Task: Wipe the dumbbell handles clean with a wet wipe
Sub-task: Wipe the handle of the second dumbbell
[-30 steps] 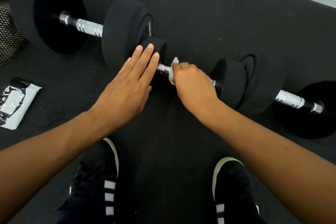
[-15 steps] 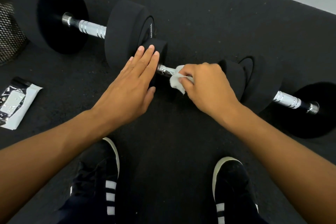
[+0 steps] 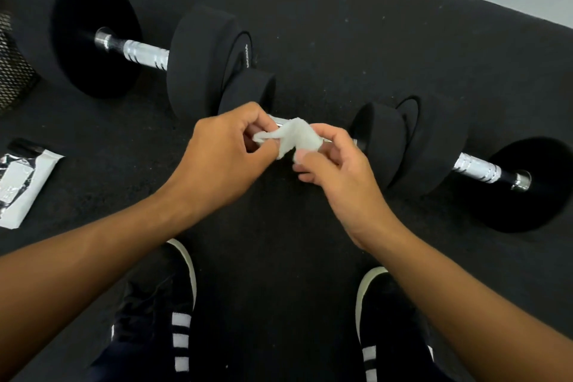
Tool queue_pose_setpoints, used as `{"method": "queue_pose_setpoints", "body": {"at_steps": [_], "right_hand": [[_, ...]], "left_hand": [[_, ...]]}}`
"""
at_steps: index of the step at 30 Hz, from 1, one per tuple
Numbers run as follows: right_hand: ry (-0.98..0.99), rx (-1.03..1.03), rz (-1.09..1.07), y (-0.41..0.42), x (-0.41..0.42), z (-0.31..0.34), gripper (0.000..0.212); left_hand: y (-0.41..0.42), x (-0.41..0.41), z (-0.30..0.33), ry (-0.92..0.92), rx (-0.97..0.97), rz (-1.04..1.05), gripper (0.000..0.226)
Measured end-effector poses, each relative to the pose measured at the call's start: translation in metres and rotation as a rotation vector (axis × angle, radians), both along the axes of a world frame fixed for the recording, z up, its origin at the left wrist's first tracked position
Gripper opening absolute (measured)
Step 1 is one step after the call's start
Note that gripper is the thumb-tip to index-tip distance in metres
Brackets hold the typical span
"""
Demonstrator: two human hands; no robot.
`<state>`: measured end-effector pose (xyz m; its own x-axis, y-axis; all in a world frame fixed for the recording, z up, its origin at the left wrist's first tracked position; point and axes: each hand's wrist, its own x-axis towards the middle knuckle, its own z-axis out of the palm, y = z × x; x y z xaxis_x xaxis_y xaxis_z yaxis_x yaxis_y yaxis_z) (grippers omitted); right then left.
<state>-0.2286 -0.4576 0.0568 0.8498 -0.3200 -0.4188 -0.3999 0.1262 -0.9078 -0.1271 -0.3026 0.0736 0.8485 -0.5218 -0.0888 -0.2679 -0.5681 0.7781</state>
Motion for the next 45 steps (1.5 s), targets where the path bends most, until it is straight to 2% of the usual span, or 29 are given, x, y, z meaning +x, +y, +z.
{"method": "queue_pose_setpoints", "body": {"at_steps": [1,3,8,9,12,14,17,20,23,25,28,31,33,36,39,42,45], "right_hand": [[-0.01,-0.108,0.025,0.0,-0.002,0.001,0.033],[-0.037,-0.186,0.013,0.0,-0.004,0.001,0.02],[-0.025,-0.096,-0.03,-0.001,-0.008,0.002,0.018],[-0.018,-0.074,-0.034,-0.002,-0.01,0.003,0.018],[-0.01,-0.162,-0.094,-0.002,-0.015,0.002,0.018],[-0.064,-0.354,-0.143,-0.002,-0.019,0.001,0.019],[-0.243,-0.728,-0.107,-0.008,-0.023,0.0,0.021],[-0.31,-1.059,-0.043,-0.022,-0.021,0.0,0.028],[-0.166,-1.301,0.031,-0.035,-0.017,-0.006,0.038],[-0.019,-1.335,0.117,-0.04,-0.016,-0.011,0.048],[0.054,-1.381,0.213,-0.046,-0.017,-0.02,0.052],[0.058,-1.388,0.219,-0.047,-0.016,-0.021,0.051],[0.058,-1.389,0.211,-0.049,-0.015,-0.021,0.051],[0.05,-1.395,0.211,-0.05,-0.014,-0.023,0.052],[0.046,-1.406,0.221,-0.05,-0.016,-0.026,0.054],[0.031,-1.419,0.228,-0.052,-0.018,-0.026,0.055],[0.021,-1.424,0.22,-0.053,-0.018,-0.027,0.055]], "left_hand": [[-0.002,0.001,0.002,-0.005,0.014,-0.012,0.009],[-0.005,0.0,0.004,0.02,0.031,-0.067,0.011],[-0.016,-0.006,-0.002,0.331,-0.024,-0.082,0.032],[-0.017,-0.006,-0.003,0.343,-0.032,-0.072,0.03],[-0.021,-0.001,-0.002,0.164,0.0,-0.023,0.013],[-0.027,0.005,0.0,-0.042,0.039,-0.01,0.009],[-0.042,0.013,-0.003,-0.348,0.131,-0.188,0.017],[-0.061,0.02,-0.014,-0.456,0.213,-0.328,0.021],[-0.077,0.021,-0.02,-0.484,0.233,-0.398,0.014],[-0.083,0.022,-0.027,-0.464,0.246,-0.446,0.014],[-0.085,0.015,-0.048,-0.569,0.345,-0.601,0.048],[-0.08,0.007,-0.066,-0.666,0.565,-0.782,0.066],[-0.076,0.002,-0.071,-0.633,0.636,-0.816,0.067],[-0.085,0.004,-0.062,-0.555,0.631,-0.825,0.069],[-0.097,0.028,-0.051,-0.405,0.627,-0.8,0.051],[-0.089,0.043,-0.054,-0.402,0.606,-0.849,0.049],[-0.081,0.037,-0.057,-0.461,0.578,-0.859,0.064]]}}
